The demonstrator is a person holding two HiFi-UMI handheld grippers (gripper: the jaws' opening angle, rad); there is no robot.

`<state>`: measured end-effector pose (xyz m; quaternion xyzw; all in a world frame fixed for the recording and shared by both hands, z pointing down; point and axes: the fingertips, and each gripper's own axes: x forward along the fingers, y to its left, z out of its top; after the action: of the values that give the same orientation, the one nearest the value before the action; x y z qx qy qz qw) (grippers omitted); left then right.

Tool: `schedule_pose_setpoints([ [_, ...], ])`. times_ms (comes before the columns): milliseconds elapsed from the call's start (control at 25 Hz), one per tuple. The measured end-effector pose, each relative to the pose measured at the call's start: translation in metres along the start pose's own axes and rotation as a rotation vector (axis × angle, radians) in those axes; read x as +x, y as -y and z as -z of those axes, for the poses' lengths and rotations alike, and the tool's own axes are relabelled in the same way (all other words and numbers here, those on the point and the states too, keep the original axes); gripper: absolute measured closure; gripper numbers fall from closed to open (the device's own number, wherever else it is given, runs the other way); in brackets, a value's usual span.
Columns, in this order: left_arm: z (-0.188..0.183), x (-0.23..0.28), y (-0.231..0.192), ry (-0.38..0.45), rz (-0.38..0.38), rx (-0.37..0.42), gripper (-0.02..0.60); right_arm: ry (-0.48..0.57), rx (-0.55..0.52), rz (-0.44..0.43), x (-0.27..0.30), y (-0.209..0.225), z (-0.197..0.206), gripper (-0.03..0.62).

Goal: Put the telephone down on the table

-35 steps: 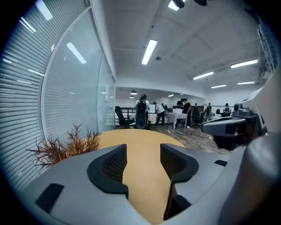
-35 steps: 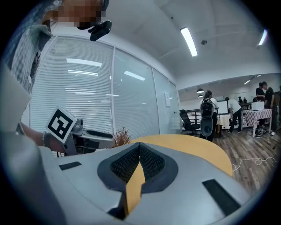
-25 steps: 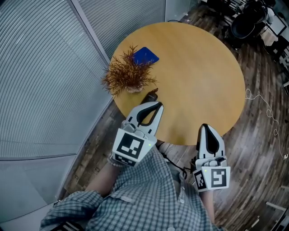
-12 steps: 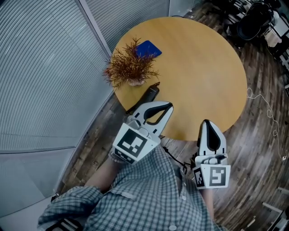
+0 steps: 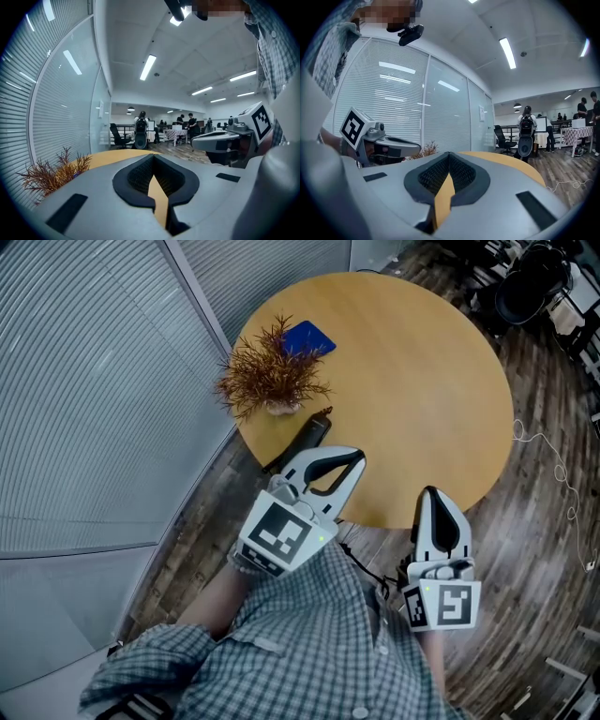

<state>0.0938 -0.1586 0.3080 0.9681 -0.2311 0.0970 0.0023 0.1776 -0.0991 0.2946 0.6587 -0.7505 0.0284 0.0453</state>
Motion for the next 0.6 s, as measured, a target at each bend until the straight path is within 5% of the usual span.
schedule_pose_setpoints([
  [600, 0.0037, 0.0003, 0.0097, -0.018, 0.019, 0.031, 0.574, -0.01, -0.01, -0.02, -0.002, -0.0052, 0.0033, 0.586],
])
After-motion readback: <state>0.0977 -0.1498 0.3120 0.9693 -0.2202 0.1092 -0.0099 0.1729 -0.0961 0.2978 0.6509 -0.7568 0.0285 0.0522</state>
